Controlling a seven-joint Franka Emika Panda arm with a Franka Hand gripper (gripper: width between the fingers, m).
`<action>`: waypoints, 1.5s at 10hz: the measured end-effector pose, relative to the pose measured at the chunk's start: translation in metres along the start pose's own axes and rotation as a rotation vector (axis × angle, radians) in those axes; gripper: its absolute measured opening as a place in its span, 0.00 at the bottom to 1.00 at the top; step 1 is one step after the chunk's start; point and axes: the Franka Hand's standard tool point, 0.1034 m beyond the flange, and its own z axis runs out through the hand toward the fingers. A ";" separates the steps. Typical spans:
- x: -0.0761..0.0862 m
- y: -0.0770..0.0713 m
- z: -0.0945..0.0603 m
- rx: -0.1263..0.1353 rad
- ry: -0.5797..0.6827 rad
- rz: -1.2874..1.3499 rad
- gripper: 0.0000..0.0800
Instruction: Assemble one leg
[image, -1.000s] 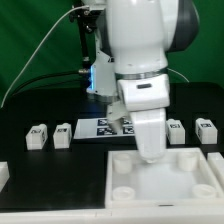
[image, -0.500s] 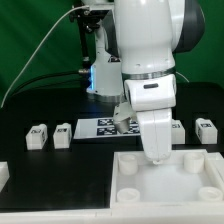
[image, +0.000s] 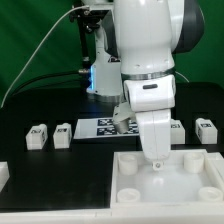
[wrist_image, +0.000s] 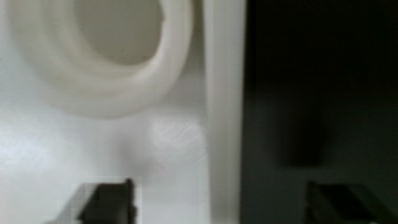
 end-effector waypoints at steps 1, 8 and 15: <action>0.000 0.000 0.000 0.000 0.000 0.001 0.72; -0.002 0.000 0.000 0.000 0.000 0.004 0.81; 0.078 -0.025 -0.062 -0.072 0.027 0.612 0.81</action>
Offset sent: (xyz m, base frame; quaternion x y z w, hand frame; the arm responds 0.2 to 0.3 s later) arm 0.0000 0.0000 0.0000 0.0000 0.0000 0.0000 1.0000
